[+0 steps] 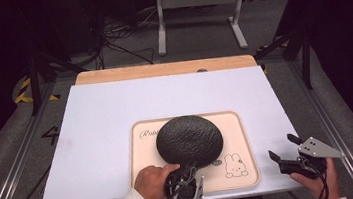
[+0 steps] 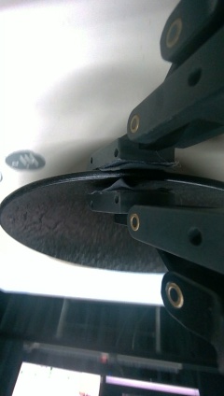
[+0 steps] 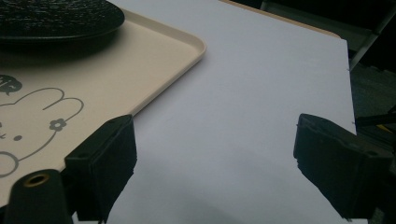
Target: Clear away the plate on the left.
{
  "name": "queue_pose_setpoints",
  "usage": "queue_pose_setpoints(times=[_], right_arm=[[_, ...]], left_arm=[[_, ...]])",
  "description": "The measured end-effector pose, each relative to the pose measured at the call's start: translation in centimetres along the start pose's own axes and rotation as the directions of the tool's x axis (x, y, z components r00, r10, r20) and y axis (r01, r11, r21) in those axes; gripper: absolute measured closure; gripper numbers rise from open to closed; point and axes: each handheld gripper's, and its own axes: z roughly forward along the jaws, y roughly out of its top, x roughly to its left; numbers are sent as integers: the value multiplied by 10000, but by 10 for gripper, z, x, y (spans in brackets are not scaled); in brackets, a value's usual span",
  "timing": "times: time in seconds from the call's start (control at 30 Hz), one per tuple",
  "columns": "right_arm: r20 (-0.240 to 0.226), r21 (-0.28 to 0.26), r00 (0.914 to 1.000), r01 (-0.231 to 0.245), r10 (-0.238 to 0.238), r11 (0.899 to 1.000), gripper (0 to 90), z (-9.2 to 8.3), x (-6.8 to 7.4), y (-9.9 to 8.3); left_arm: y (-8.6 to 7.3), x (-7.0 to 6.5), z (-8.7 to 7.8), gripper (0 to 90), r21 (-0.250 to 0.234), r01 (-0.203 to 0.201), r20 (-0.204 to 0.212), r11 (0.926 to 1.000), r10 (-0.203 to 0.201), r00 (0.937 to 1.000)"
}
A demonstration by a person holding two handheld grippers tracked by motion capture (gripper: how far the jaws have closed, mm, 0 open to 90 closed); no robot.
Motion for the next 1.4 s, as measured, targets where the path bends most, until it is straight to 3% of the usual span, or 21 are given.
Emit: queue_pose_setpoints(times=[0.1,0.27,0.37,0.53,0.87,1.17,1.2,1.27,1.3,1.4], right_arm=[[12,-1,10000,64,-64,10000,140,0,0,0],[23,35,10000,58,-58,10000,140,0,0,0],[45,70,9999,124,-125,9999,140,0,1,0],[48,22,9999,144,-144,9999,140,0,1,0],[40,48,9999,143,-143,9999,141,0,1,0],[31,26,9999,159,-159,9999,142,0,1,0],[32,41,9999,150,-150,9999,142,0,1,0],[17,56,9999,154,-154,9999,142,0,1,0],[9,57,9999,167,-167,9998,142,0,1,0],[8,70,9998,192,-192,9998,142,0,1,0]], left_arm=[[0,0,1,790,-2,0,161,10000,0,9999],[-2,2,3,767,-80,347,511,9994,-343,9981],[-3,2,6,741,91,401,938,9992,-408,9948],[-5,3,8,694,184,668,1137,9976,-685,9912],[-7,4,8,614,143,916,949,9957,-925,9912],[-9,6,8,523,84,1363,942,9906,-1365,9861],[-9,6,8,530,59,1352,1021,9908,-1351,9856],[-9,6,8,665,-74,1208,1486,9927,-1184,9818],[-8,5,9,698,-108,1194,1490,9928,-1165,9819],[-5,5,11,714,-212,1230,1513,9922,-1185,9814]])
